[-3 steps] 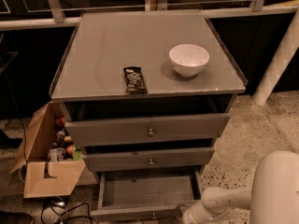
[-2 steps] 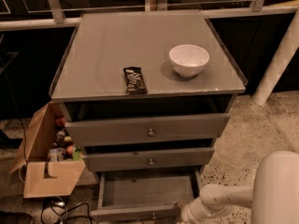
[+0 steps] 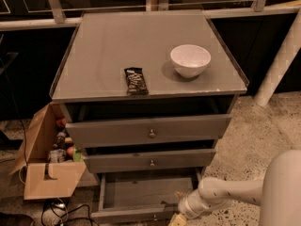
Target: Open bottom drawer
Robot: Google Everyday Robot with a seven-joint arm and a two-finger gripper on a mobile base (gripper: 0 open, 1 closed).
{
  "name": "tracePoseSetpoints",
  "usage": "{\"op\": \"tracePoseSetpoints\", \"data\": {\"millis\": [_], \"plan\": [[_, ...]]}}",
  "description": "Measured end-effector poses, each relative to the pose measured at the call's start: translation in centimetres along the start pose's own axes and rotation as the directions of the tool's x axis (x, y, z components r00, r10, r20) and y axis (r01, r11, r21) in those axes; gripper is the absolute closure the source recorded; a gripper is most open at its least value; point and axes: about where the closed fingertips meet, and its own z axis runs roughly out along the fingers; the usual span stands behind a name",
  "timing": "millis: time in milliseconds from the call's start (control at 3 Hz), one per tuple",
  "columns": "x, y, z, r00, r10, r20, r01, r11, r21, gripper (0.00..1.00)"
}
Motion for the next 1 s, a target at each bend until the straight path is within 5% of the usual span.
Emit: {"op": "tracePoseSetpoints", "data": {"millis": [333,1000], "plan": [[0.0,0.0,0.0,1.000,0.000,0.000,0.000,1.0000,0.000,0.00],[0.9,-3.6,2.8,1.000,0.025,-0.004,-0.025,0.9993,-0.026,0.00]]}}
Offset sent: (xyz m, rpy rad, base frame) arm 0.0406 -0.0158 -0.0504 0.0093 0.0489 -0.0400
